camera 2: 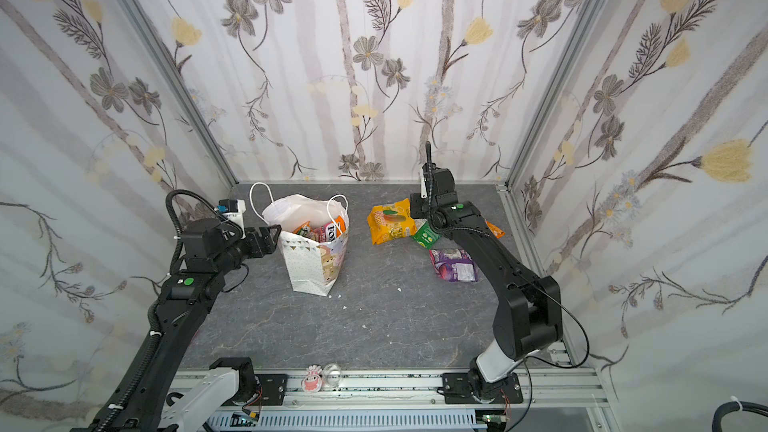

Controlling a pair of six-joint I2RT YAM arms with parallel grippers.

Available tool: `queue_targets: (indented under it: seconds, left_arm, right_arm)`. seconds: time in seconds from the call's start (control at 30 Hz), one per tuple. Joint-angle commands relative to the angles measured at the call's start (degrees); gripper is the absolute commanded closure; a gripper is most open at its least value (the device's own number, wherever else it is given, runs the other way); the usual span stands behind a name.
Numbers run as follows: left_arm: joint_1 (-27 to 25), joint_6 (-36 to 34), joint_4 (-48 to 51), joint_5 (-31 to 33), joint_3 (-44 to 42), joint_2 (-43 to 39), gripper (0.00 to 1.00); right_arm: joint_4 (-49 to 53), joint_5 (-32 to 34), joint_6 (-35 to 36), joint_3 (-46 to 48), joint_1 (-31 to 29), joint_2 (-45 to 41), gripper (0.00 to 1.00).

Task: Place the snacks into the paper bag
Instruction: 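Withdraw the right gripper and lower it over the yellow mango candy bag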

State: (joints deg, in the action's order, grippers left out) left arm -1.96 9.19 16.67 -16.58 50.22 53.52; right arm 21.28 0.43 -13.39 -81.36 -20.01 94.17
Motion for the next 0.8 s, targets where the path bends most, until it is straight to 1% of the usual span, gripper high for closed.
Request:
queue_targets:
  seconds: [0.0, 0.1, 0.3, 0.4, 0.53, 0.77]
  left_arm:
    - [0.11, -0.13, -0.16, -0.06, 2.2, 1.5, 0.14]
    - [0.2, 0.62, -0.37, 0.36, 3.12, 2.85, 0.14]
    - [0.55, 0.51, -0.03, -0.28, 5.48, 4.47, 0.13]
    - [0.7, 0.1, 0.34, -0.47, 6.5, 4.93, 0.13]
    - [0.76, -0.08, -1.33, 0.01, 4.21, 3.61, 0.14]
    - [0.69, 0.02, -1.88, 0.45, 2.39, 3.43, 0.14]
  right_arm:
    - [-0.74, -5.57, 0.64, -0.63, 1.03, 4.09, 0.46]
    - [-0.53, -7.87, 1.21, -1.84, 1.44, 8.26, 0.43]
    - [-2.91, -8.83, 2.09, -2.38, 2.77, 13.21, 0.43]
    - [-3.7, -9.74, 2.23, -2.43, 3.36, 14.35, 0.44]
    - [-4.96, -11.81, 2.25, -2.09, 3.49, 14.94, 0.45]
    - [-5.94, -12.64, 2.23, -2.15, 3.83, 15.24, 0.45]
